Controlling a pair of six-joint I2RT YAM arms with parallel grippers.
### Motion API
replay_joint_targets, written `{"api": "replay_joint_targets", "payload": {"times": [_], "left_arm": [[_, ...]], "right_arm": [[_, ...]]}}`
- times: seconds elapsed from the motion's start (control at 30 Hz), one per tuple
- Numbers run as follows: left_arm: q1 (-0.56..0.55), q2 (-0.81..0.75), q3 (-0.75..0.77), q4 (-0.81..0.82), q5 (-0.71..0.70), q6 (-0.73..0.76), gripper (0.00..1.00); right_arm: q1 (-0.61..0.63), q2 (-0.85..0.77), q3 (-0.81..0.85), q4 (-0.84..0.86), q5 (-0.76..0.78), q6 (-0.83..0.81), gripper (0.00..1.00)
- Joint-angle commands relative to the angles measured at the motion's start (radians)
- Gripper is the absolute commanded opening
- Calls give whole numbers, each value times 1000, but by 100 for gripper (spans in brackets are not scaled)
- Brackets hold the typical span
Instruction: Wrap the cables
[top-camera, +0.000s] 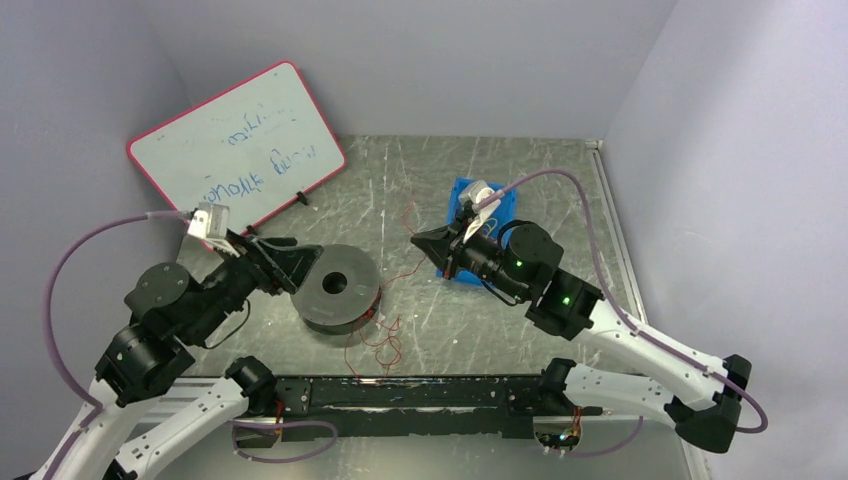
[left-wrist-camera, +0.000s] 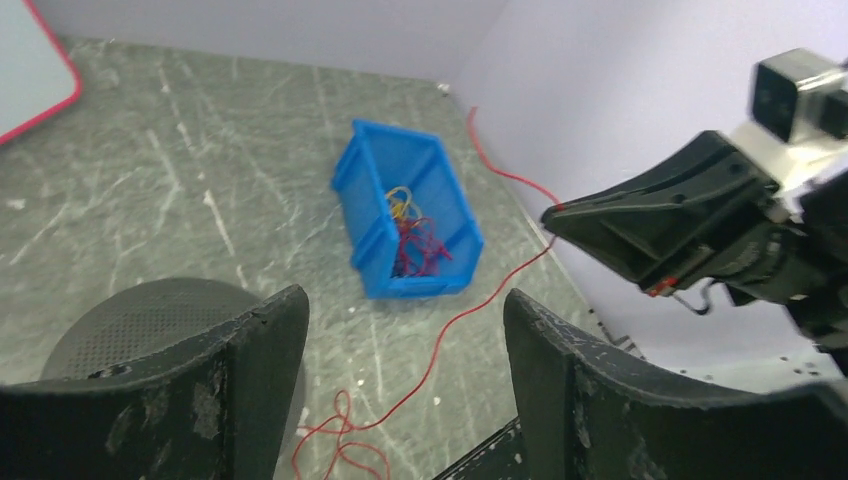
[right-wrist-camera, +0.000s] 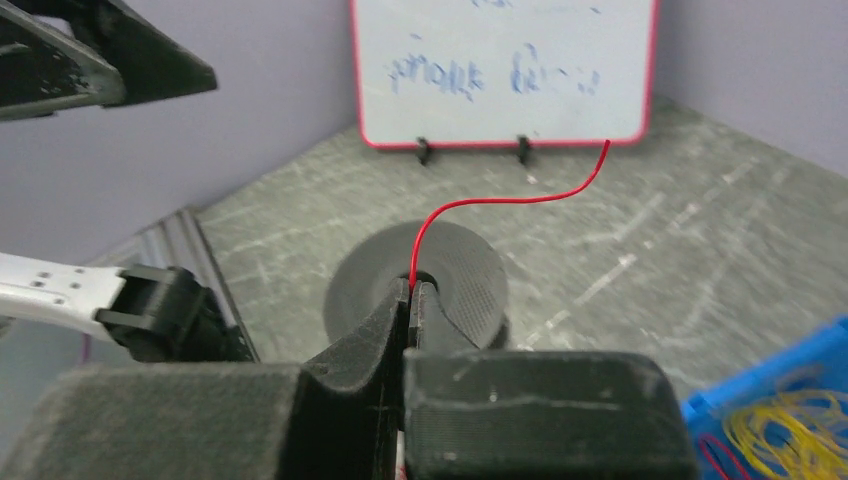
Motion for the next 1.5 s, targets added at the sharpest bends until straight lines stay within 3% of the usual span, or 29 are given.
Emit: {"api": "replay_joint_targets", "payload": {"times": [0.0,0.33,0.63,0.83,1.23,1.47], "left_arm": [[2,80,50,-131,-75,25,77],[2,353,84,-240,-84,58,78],[-6,533,98,-241,-111,57,77],[-122,662,119,-304,-262,4,77],[-346,1045,294,-489,-548,-105,76],[-396,1265,379,-585,-655,-164,75]], "right_arm": [[4,-39,72,-256,180,-43,0],[3,-67,325,-665,535,8,0],[2,-41,573,-800,873,-6,0],[3,14,745,-819,1041,-80,0],[2,-5,461,-699,927,-6,0],[2,-23,352,-690,913,47,0]]}}
